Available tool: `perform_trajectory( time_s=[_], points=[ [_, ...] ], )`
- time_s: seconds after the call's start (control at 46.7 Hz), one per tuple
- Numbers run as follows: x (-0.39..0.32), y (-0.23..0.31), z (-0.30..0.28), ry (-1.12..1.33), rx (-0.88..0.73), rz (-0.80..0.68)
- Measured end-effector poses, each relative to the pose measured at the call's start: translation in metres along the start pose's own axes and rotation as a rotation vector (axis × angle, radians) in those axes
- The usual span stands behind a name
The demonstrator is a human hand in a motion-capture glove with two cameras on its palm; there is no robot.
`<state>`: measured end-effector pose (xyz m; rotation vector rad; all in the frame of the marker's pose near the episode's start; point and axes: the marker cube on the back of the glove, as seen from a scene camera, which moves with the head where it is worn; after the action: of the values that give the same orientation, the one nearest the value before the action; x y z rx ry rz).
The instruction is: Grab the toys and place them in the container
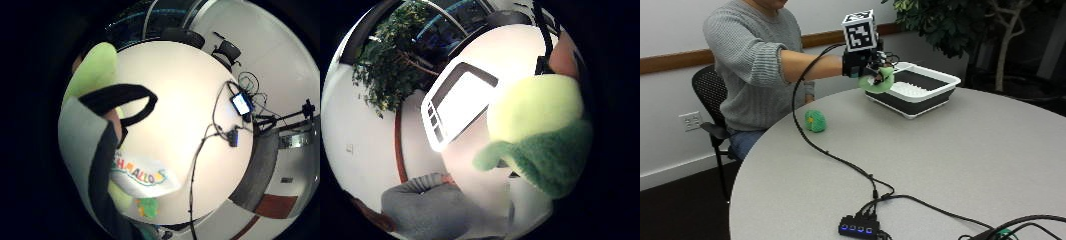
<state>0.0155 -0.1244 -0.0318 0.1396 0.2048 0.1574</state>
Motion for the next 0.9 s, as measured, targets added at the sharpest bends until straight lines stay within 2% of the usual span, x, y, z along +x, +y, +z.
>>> perform_trajectory(
  time_s=[0.171, 0.471, 0.621, 0.771, 0.899],
  points=[
    [-0.024, -0.008, 0.016, -0.043, -0.053, -0.036],
    [-0.164, -0.063, 0.012, -0.171, -0.114, -0.197],
    [-0.181, -0.068, 0.022, -0.151, -0.134, -0.216],
    [-0.182, -0.054, 0.050, -0.232, -0.352, -0.208],
    [-0.173, -0.037, 0.067, -0.234, -0.390, -0.216]
  ],
)
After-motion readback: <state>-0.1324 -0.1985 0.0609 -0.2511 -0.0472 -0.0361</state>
